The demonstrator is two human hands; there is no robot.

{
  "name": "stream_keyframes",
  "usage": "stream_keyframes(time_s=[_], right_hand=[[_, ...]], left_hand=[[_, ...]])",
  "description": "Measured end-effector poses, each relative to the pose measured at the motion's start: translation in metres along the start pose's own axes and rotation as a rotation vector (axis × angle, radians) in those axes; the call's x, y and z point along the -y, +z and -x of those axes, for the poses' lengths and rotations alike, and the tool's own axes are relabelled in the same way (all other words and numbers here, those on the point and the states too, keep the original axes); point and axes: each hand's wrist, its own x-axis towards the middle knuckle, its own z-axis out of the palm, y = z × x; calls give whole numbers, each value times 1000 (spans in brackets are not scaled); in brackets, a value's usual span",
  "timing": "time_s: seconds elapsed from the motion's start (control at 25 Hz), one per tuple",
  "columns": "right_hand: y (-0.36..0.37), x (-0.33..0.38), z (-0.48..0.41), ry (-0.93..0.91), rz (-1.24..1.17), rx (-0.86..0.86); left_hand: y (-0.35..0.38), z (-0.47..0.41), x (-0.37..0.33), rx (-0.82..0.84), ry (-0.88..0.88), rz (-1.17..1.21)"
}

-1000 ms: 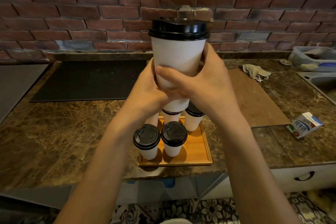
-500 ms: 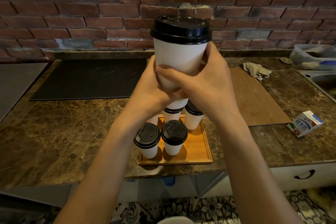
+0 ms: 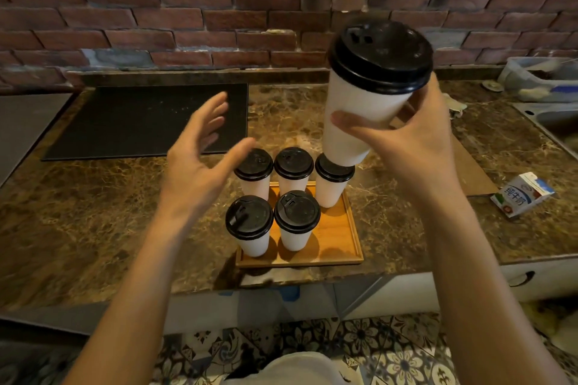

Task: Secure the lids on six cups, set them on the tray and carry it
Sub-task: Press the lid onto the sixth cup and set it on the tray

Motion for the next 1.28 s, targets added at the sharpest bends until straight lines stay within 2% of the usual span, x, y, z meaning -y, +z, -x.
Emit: stream_keyframes(time_s=[0.2, 0.32, 0.6, 0.68, 0.8, 1.28], right_hand=[[-15, -61, 20, 83, 14, -56], [-18, -99, 37, 154, 52, -77], [0, -174, 74, 363, 34, -42], [6, -190, 84, 411, 34, -22], [14, -210, 97, 452, 65, 2], [30, -227, 115, 520, 91, 64]], left_hand=[[-15, 31, 82, -207, -168, -197], [-15, 56, 126, -218, -274, -274], [-5, 111, 199, 39, -588, -444], [1, 123, 209, 167, -662, -498], [10, 134, 220, 383, -701, -714], [15, 138, 222, 422, -703, -827]])
